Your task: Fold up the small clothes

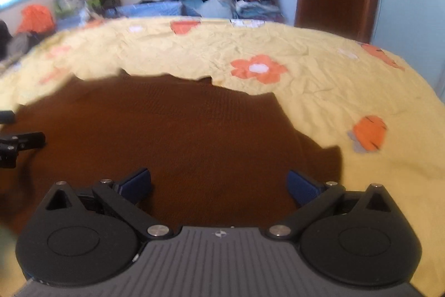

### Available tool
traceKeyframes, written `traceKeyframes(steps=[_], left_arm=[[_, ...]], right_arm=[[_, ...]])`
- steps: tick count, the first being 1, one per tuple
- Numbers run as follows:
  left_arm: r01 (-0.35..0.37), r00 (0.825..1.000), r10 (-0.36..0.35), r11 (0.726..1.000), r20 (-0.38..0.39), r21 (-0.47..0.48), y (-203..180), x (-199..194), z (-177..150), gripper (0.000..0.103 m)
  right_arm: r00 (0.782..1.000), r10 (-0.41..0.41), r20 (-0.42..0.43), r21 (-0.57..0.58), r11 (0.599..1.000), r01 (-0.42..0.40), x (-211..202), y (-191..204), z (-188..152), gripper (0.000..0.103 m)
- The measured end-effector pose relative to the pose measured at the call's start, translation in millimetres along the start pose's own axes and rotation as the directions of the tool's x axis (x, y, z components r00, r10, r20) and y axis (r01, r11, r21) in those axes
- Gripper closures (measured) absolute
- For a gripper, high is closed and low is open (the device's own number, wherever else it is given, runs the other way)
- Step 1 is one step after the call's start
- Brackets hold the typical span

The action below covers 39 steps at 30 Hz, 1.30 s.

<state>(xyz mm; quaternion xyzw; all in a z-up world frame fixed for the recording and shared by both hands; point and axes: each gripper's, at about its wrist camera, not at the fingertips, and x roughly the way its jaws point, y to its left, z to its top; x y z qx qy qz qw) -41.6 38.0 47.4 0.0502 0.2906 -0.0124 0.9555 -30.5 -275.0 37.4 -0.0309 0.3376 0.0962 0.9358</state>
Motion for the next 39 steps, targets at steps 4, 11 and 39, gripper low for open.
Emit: traceKeyframes(steps=[4, 11, 39], left_arm=[[-0.036, 0.997, 0.022, 0.983, -0.077, -0.181, 50.9, -26.3, -24.0, 0.002], [0.067, 0.973, -0.164, 0.877, -0.165, -0.476, 84.7, -24.2, -44.8, 0.06], [0.253, 0.965, -0.237, 0.954, -0.112, 0.162, -68.3, -33.8, -41.0, 0.042]], right_arm=[[0.999, -0.027, 0.025, 0.037, 0.999, 0.026, -43.0, -18.8, -20.1, 0.0], [0.991, 0.091, -0.093, 0.25, 0.966, -0.065, -47.2, -65.6, -53.3, 0.042], [0.985, 0.138, -0.106, -0.249, 0.955, -0.16, -40.0, 61.2, -32.2, 0.035]])
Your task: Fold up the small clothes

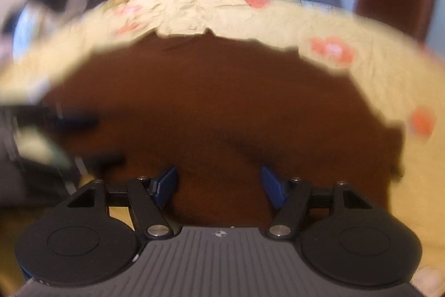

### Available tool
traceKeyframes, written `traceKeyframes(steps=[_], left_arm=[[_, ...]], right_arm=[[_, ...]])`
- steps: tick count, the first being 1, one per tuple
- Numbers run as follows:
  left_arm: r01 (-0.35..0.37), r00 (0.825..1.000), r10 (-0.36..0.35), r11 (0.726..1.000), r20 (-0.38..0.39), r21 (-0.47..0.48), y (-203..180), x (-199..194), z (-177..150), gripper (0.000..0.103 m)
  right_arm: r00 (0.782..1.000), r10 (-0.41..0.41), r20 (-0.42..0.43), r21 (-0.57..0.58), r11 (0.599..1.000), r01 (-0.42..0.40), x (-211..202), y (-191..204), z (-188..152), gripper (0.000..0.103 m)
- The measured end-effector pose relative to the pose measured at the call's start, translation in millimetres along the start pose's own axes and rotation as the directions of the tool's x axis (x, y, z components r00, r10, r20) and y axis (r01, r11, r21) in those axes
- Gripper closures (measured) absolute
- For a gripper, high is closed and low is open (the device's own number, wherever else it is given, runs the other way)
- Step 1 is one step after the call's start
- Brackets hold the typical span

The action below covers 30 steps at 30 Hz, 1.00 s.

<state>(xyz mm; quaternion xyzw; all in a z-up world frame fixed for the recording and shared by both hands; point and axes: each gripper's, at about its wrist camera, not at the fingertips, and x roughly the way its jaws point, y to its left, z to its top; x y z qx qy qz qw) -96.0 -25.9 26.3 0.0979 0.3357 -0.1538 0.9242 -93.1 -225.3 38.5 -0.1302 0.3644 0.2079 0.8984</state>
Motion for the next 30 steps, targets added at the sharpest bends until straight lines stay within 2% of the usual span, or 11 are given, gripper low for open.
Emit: traceKeyframes(steps=[8, 10, 12, 14, 16, 19, 21, 24, 26, 28, 30], left_arm=[[0.028, 0.998, -0.02, 0.989, 0.054, -0.145, 17.7, -26.5, -0.4, 0.043], [0.009, 1.0, -0.008, 0.991, 0.004, -0.133, 18.8, -16.5, -0.5, 0.043], [-0.008, 1.0, 0.008, 0.99, -0.002, -0.143, 23.6, -6.2, -8.1, 0.039], [-0.02, 1.0, 0.019, 0.988, -0.013, -0.154, 25.5, -14.6, -7.8, 0.039], [-0.021, 0.999, 0.026, 0.971, 0.02, -0.24, 34.5, -35.7, -11.6, 0.039], [-0.013, 0.998, 0.037, 0.884, 0.041, -0.467, 56.9, -61.8, -28.3, 0.02], [-0.019, 0.999, 0.041, 0.773, 0.021, -0.634, 75.5, -68.3, -41.8, 0.019], [0.027, 1.0, -0.015, 0.559, 0.022, -0.829, 104.7, -57.9, -53.7, 0.018], [0.054, 0.998, -0.036, 0.467, 0.042, -0.883, 114.1, -48.5, -49.8, 0.018], [0.039, 0.999, -0.023, 0.423, 0.033, -0.905, 117.0, -35.2, -39.7, 0.019], [-0.036, 0.999, 0.023, 0.455, -0.029, -0.89, 110.4, -24.3, -23.3, 0.047]], right_arm=[[0.999, -0.018, -0.03, 0.025, 1.0, 0.018, -31.2, 2.1, -0.3, 0.03], [0.999, 0.031, 0.025, 0.022, 0.999, -0.032, -39.0, 15.3, 10.6, 0.023], [0.996, 0.081, 0.04, -0.008, 0.997, -0.08, -37.9, 26.9, 12.9, 0.001], [0.994, 0.067, -0.088, -0.047, 0.996, -0.071, -11.8, 33.5, 1.2, 0.0], [0.995, 0.091, -0.036, -0.039, 0.995, -0.093, -4.8, 28.1, -12.0, 0.0], [0.994, 0.084, -0.075, -0.019, 0.996, -0.085, 0.9, 24.7, -10.1, 0.004], [0.992, 0.122, -0.024, 0.072, 0.99, -0.12, -2.2, 13.3, -8.9, 0.003], [0.98, 0.191, 0.058, 0.221, 0.955, -0.2, -0.9, -7.4, -7.1, 0.0], [0.97, 0.223, 0.096, 0.288, 0.927, -0.242, 7.5, -18.2, -4.5, 0.0], [0.966, 0.226, 0.121, 0.342, 0.904, -0.255, 18.6, -28.2, 1.3, 0.0], [0.964, 0.225, 0.14, 0.382, 0.886, -0.262, 26.7, -37.0, 7.5, 0.0]])
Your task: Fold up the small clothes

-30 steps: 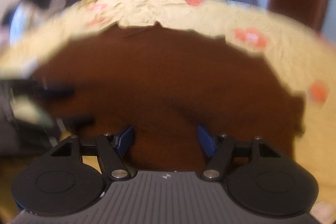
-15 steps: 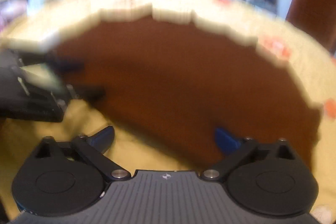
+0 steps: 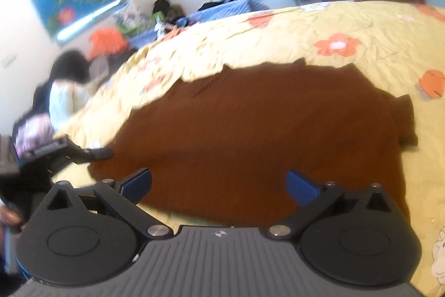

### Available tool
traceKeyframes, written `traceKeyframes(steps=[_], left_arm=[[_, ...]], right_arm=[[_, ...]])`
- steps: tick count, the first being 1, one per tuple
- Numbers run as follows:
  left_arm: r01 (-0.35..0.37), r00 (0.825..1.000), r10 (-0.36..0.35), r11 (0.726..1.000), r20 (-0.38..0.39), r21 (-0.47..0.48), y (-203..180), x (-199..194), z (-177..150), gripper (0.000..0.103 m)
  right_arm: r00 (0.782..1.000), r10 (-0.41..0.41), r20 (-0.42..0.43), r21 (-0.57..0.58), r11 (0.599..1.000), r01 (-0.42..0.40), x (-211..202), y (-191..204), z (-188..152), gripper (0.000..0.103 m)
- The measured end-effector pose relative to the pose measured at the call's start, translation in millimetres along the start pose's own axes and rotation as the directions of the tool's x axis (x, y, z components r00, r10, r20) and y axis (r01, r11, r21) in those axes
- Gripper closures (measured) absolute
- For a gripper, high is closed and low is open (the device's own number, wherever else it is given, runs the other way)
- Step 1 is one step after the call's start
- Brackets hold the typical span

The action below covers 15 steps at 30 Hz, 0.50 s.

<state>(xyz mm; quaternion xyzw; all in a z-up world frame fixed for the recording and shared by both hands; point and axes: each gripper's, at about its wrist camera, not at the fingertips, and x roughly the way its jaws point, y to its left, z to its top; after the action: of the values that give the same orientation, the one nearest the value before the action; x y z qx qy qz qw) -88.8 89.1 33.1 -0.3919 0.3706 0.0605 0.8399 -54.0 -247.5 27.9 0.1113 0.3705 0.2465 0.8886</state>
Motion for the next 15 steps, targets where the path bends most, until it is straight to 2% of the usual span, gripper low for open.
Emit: traceKeyframes(steps=[1, 3, 4, 5, 6, 7, 8, 9, 11, 12, 15], left_arm=[[-0.047, 0.999, 0.047, 0.999, -0.012, 0.024, -9.2, 6.3, 0.2, 0.098], [-0.145, 0.989, 0.146, 0.985, -0.001, 0.093, -32.7, 15.8, 1.3, 0.097], [-0.193, 0.981, 0.191, 0.966, 0.031, 0.174, -50.7, 17.2, -3.0, 0.097], [-0.213, 0.977, 0.2, 0.939, 0.075, 0.269, -70.1, 15.0, -11.9, 0.097], [-0.196, 0.979, 0.162, 0.906, 0.119, 0.374, -94.5, 11.0, -23.3, 0.097], [-0.183, 0.98, 0.119, 0.855, 0.16, 0.485, -119.3, 5.7, -38.7, 0.097], [-0.175, 0.979, 0.068, 0.768, 0.194, 0.616, -146.6, 0.7, -59.8, 0.098], [-0.16, 0.979, 0.021, 0.689, 0.201, 0.707, -166.3, -1.6, -79.9, 0.098], [-0.135, 0.984, -0.018, 0.574, 0.177, 0.808, -185.2, 1.5, -110.5, 0.097], [-0.124, 0.987, -0.02, 0.525, 0.158, 0.842, -188.4, 5.4, -123.3, 0.097], [-0.111, 0.993, 0.016, 0.426, 0.115, 0.898, -187.1, 21.5, -146.3, 0.097]], right_arm=[[1.0, 0.016, 0.009, 0.02, 1.0, -0.016, 2.5, -5.8, 5.9, 0.0], [0.998, 0.065, 0.023, 0.054, 0.996, -0.067, 12.8, -16.0, 17.7, 0.0], [0.995, 0.094, 0.03, 0.071, 0.993, -0.096, 15.0, -21.6, 25.4, 0.0], [0.991, 0.126, 0.034, 0.088, 0.988, -0.129, 15.4, -26.0, 36.1, 0.0], [0.986, 0.166, 0.03, 0.106, 0.98, -0.168, 22.2, -33.1, 46.9, 0.0], [0.977, 0.213, 0.021, 0.128, 0.968, -0.214, 31.8, -41.9, 58.9, 0.0], [0.966, 0.258, 0.007, 0.162, 0.953, -0.256, 39.2, -54.4, 74.5, 0.0], [0.958, 0.288, -0.01, 0.208, 0.937, -0.28, 39.1, -69.3, 88.2, 0.0], [0.933, 0.353, -0.064, 0.309, 0.896, -0.318, 71.9, -90.0, 106.8, 0.0], [0.912, 0.397, -0.102, 0.354, 0.871, -0.34, 90.4, -96.2, 113.2, 0.0], [0.853, 0.483, -0.199, 0.453, 0.817, -0.357, 135.4, -112.9, 116.6, 0.0]])
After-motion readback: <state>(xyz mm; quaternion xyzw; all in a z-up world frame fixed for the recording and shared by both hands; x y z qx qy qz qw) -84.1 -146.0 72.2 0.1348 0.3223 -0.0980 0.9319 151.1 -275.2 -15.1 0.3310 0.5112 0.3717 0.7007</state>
